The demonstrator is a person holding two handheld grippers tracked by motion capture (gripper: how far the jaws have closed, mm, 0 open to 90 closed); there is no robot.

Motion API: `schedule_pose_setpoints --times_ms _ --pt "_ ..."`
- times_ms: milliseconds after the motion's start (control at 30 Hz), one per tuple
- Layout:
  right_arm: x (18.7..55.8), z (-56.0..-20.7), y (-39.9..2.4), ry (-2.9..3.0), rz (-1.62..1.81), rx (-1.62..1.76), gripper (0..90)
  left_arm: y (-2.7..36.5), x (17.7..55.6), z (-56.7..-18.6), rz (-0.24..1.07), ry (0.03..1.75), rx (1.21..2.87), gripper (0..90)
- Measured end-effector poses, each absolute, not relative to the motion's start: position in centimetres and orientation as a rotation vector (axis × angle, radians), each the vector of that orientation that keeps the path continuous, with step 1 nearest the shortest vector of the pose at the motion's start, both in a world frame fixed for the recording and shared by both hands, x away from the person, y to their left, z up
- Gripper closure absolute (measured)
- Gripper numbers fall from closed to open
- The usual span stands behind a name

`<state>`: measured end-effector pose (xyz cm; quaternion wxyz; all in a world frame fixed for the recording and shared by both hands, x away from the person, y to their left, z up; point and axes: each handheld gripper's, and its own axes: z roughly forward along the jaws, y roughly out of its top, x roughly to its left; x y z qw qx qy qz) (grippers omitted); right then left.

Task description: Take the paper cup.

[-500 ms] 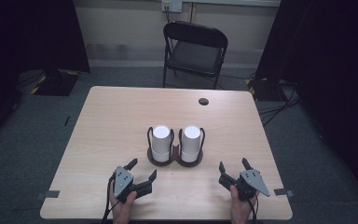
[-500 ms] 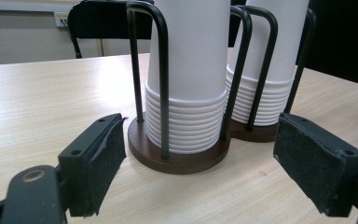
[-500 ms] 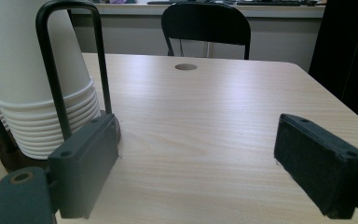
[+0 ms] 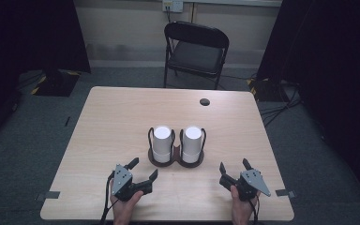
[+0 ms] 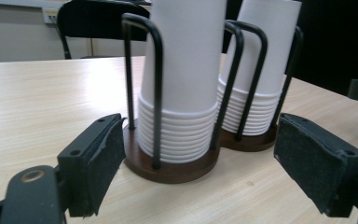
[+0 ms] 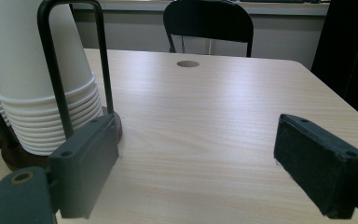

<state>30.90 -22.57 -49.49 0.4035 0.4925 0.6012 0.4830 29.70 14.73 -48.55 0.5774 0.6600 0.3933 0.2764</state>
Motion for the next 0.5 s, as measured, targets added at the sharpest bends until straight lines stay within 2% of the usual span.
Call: schedule_pose_setpoints --times_ms 500 --pt "30.8 -49.5 -22.6 1.517 1.239 1.24 13.3 14.0 29.9 -47.1 0.576 0.863 1.567 18.2"
